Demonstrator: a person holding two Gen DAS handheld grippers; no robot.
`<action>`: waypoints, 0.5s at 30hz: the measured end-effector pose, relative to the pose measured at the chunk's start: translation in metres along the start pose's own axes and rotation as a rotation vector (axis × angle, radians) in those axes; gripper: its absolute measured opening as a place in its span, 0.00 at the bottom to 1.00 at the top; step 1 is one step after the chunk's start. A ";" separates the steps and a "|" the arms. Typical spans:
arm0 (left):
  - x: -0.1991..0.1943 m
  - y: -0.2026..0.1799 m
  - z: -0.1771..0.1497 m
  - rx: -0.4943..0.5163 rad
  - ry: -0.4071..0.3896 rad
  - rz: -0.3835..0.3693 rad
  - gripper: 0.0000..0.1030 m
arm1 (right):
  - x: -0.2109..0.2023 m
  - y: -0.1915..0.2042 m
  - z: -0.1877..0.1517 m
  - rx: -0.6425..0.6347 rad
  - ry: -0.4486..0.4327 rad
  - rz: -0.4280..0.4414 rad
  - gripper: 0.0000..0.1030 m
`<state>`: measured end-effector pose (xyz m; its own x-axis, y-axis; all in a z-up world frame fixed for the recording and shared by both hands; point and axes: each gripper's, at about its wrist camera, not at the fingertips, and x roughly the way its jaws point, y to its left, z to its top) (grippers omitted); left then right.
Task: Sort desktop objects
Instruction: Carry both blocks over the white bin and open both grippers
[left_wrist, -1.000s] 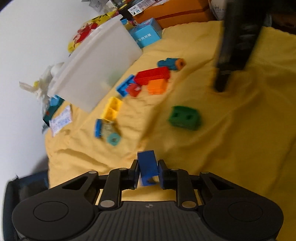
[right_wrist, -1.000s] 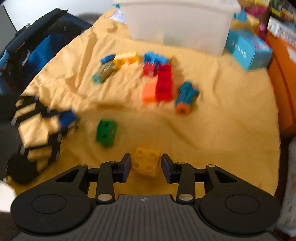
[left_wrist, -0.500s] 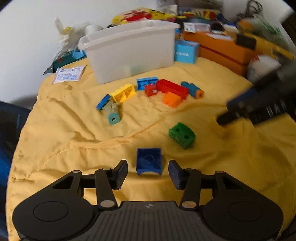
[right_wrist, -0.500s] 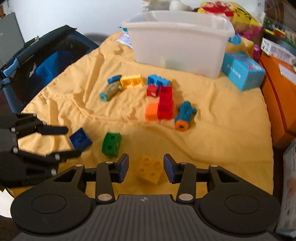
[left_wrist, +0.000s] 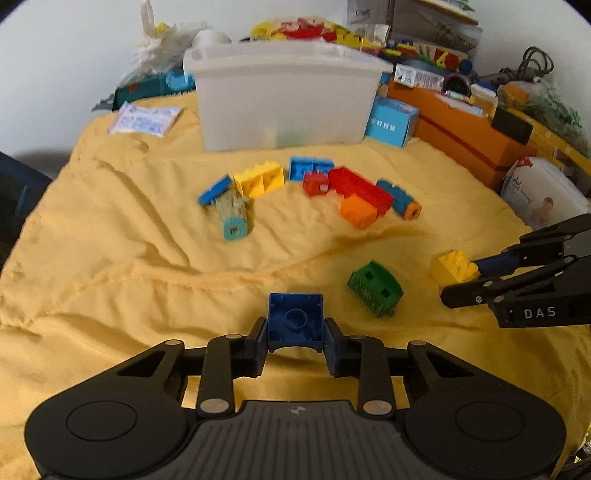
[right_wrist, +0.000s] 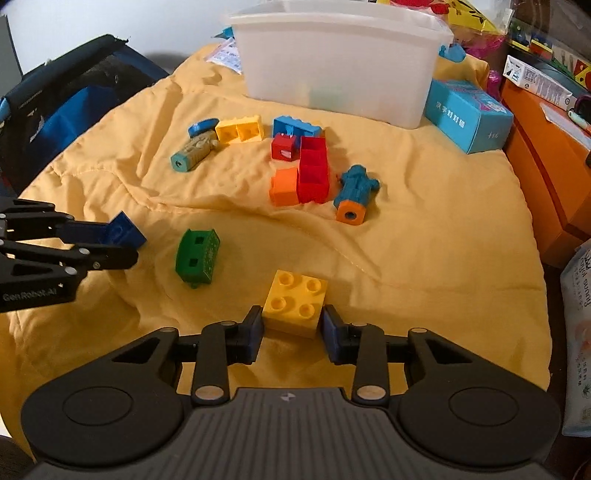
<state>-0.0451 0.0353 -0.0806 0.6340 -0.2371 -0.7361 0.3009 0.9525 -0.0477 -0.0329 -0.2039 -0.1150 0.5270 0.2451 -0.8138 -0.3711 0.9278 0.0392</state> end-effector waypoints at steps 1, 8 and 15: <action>-0.004 0.001 0.003 -0.001 -0.010 0.001 0.33 | -0.002 0.000 0.001 -0.002 -0.005 -0.004 0.36; -0.024 0.004 0.047 0.030 -0.125 0.023 0.33 | -0.021 -0.008 0.029 -0.025 -0.110 -0.040 0.36; -0.030 0.018 0.127 0.061 -0.279 0.059 0.33 | -0.043 -0.027 0.100 -0.048 -0.322 -0.089 0.36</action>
<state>0.0317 0.0354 0.0262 0.8204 -0.2334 -0.5219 0.2950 0.9548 0.0367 0.0311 -0.2116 -0.0237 0.7706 0.2471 -0.5875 -0.3442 0.9371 -0.0574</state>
